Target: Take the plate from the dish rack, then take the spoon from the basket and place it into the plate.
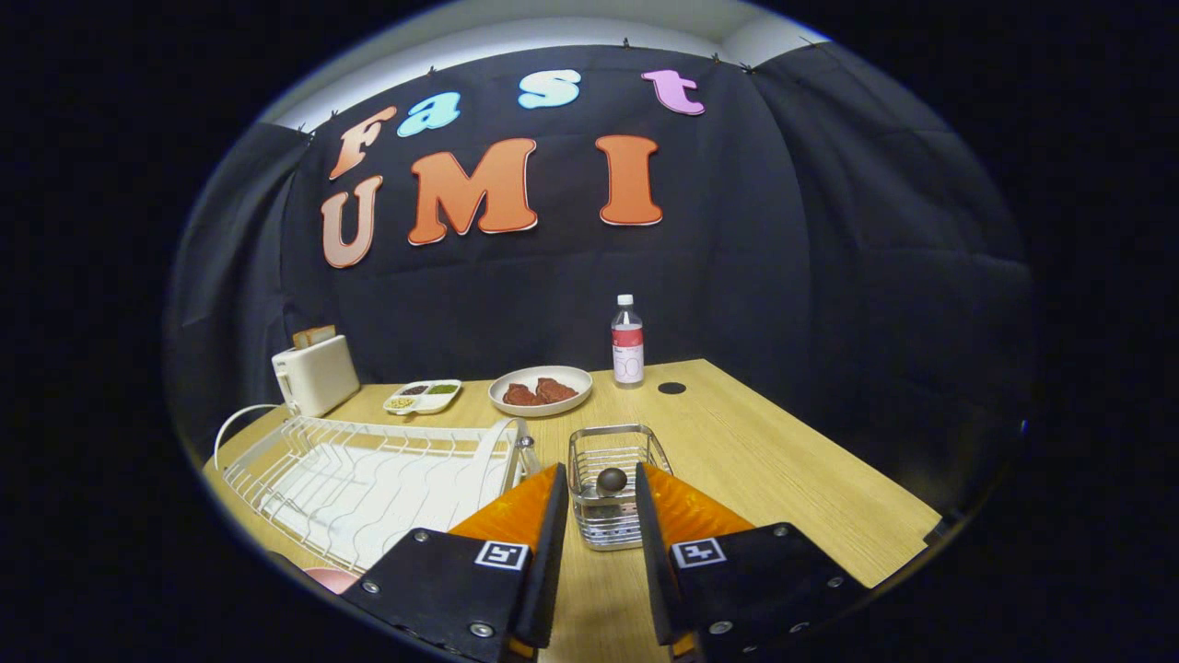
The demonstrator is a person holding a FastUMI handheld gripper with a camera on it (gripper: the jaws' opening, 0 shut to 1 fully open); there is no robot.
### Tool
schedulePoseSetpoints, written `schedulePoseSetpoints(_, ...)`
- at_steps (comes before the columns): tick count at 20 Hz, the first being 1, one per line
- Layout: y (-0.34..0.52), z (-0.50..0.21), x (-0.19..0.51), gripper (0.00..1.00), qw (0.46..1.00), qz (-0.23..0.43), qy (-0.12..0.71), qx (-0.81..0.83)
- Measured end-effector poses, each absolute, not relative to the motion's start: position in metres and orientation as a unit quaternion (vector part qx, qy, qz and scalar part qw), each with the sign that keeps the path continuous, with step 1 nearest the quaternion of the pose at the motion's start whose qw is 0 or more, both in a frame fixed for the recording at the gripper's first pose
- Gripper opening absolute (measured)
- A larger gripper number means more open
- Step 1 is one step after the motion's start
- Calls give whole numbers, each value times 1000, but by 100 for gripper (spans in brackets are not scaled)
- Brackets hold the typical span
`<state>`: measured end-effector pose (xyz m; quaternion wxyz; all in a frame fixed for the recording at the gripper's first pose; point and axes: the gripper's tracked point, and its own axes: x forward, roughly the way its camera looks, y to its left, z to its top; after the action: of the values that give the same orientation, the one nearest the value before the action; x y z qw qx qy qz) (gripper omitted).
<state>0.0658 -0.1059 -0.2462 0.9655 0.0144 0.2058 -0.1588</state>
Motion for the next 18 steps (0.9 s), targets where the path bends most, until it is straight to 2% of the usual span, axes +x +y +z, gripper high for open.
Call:
schedulePoseSetpoints(8,-109,-257,76,16,964,-168,207,28)
schedulePoseSetpoints(10,-107,-254,78,13,964,-165,203,42)
schedulePoseSetpoints(18,-111,-209,90,13,971,-170,162,41)
